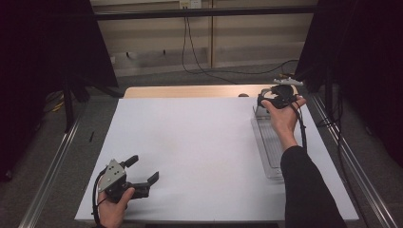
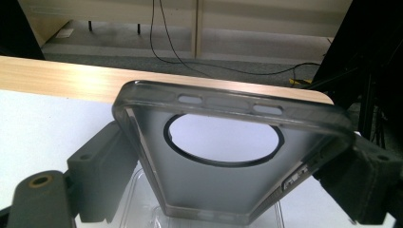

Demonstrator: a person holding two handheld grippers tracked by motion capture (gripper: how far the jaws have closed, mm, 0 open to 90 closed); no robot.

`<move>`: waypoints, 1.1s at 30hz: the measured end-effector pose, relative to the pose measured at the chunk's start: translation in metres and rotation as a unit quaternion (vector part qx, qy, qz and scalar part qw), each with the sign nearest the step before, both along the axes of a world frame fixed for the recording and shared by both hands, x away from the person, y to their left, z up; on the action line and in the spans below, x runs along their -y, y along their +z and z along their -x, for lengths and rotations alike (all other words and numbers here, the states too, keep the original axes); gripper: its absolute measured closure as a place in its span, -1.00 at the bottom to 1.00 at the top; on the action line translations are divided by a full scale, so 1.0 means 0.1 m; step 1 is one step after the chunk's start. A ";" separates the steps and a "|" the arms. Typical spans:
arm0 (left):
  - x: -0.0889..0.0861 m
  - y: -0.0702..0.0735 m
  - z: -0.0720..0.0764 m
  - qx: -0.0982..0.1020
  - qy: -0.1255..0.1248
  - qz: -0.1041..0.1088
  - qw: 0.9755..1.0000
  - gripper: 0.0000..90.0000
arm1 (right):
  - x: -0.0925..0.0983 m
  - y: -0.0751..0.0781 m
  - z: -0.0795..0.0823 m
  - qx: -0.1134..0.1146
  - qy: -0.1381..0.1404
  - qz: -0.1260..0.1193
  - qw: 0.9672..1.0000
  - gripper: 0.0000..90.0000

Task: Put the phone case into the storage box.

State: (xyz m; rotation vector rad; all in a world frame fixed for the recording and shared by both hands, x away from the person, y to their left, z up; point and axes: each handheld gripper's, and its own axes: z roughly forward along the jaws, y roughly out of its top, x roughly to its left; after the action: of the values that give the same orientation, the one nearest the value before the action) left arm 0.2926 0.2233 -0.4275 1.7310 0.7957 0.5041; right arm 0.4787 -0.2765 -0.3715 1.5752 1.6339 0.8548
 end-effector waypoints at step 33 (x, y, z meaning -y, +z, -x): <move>0.00 0.00 -0.01 -0.001 0.001 0.000 1.000 -0.89 | 0.07 -0.02 -0.10 0.008 0.031 -0.003 0.999 -0.74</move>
State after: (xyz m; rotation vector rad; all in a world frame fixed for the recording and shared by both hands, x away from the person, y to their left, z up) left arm 0.2931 0.2236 -0.4280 1.7320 0.7999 0.5038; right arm 0.4887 -0.2838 -0.3735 1.5242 1.6773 0.9036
